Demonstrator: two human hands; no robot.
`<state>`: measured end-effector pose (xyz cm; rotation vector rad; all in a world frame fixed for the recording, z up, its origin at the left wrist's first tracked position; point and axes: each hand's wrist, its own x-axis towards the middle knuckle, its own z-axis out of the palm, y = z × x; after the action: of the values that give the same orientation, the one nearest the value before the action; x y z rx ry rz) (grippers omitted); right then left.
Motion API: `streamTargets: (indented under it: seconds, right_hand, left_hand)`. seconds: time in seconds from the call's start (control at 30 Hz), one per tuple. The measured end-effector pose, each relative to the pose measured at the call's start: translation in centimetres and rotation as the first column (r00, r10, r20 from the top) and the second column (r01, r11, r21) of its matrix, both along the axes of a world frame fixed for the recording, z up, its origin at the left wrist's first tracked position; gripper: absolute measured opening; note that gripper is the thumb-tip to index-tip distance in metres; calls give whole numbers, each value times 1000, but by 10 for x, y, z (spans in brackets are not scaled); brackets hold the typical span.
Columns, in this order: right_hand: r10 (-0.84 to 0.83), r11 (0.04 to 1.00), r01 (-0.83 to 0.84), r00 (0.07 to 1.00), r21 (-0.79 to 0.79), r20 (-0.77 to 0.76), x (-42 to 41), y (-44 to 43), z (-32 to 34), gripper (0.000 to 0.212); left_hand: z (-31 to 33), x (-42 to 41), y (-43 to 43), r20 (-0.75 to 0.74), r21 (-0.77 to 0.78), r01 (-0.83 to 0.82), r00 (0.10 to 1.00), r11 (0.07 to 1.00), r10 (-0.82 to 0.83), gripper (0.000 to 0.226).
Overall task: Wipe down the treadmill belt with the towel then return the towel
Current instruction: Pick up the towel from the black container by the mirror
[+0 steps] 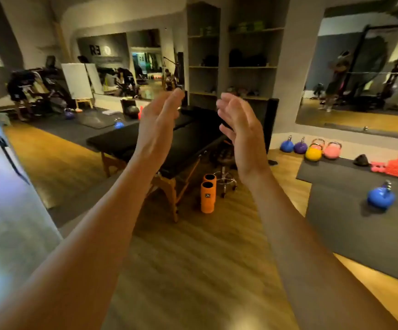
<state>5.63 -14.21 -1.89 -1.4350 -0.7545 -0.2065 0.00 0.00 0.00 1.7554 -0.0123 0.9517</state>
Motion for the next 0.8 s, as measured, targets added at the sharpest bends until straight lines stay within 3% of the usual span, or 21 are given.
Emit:
streamTargets:
  seconds: [0.13,0.33,0.57,0.7,0.8]
  right_hand:
    - [-145,988,147,989,57,-39,37,-92,-7,54]
    - [-314,944,324,939,58,-140,91,-230,-33,58]
    - [-532,832,551,824,60,-196,142,-365,-62,55]
    - [-634,754,655,746,54,-204,184,-428,-73,67]
    - [-710,682,731,673,38,-207,221,-472,-75,58]
  left_hand:
    - [-16,61,-90,-53,-10,91,994,996,-92,28]
    - [-43,147,-220,-88,-63,309,946,949,-313,38]
    - [-66,239,-361,-152,-166,546,809,821,-568,32]
    - [-81,304,-432,-189,-161,614,749,773,-635,30]
    - [-85,357,-483,-207,-210,674,678,709,-706,25]
